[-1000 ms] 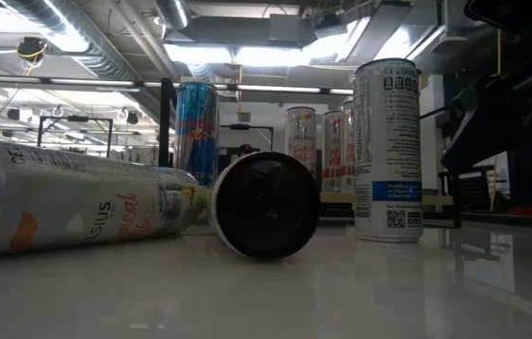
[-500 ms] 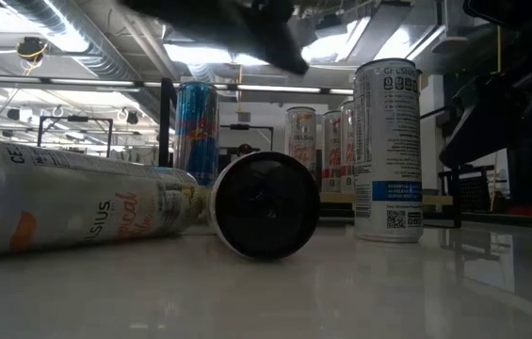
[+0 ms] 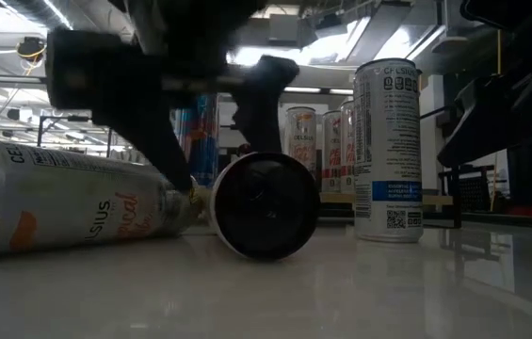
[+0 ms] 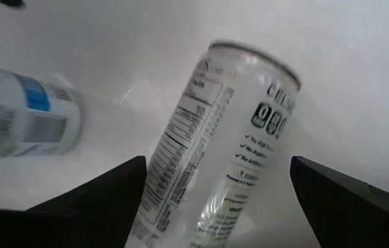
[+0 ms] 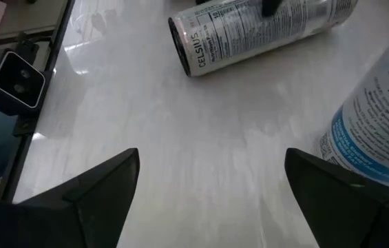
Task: Place canned beverage on shelf
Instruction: Put the white-yellow soda can on the shelf aligned with the other white-yellow soda can
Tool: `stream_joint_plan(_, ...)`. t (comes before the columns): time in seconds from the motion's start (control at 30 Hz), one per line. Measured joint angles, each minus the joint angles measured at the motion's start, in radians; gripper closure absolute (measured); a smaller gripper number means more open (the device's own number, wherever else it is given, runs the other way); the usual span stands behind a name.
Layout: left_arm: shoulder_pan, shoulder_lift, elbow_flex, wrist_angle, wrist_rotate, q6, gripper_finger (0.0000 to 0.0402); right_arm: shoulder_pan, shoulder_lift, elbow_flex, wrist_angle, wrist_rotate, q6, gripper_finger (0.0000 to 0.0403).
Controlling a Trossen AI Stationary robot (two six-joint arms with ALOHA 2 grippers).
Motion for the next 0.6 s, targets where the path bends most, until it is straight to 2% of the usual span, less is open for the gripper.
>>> stream_joint_plan(0.17, 0.001, 0.046, 0.001, 0.016, -0.075, 0.01, 0.005, 0.0, 0.0, 0.0, 0.0, 0.001, 0.002, 0.0045)
stream_joint_plan(0.43, 0.001, 0.073, 0.002, 0.038, -0.09, 0.035, 0.0052, 0.0, 0.0, 0.0, 0.001, 0.001, 0.018, 0.0045)
stream_joint_plan(0.6, 0.002, 0.075, -0.001, 0.075, -0.097, 0.04, 0.0075, 0.0, 0.0, 0.0, 0.003, 0.001, 0.024, 0.0045)
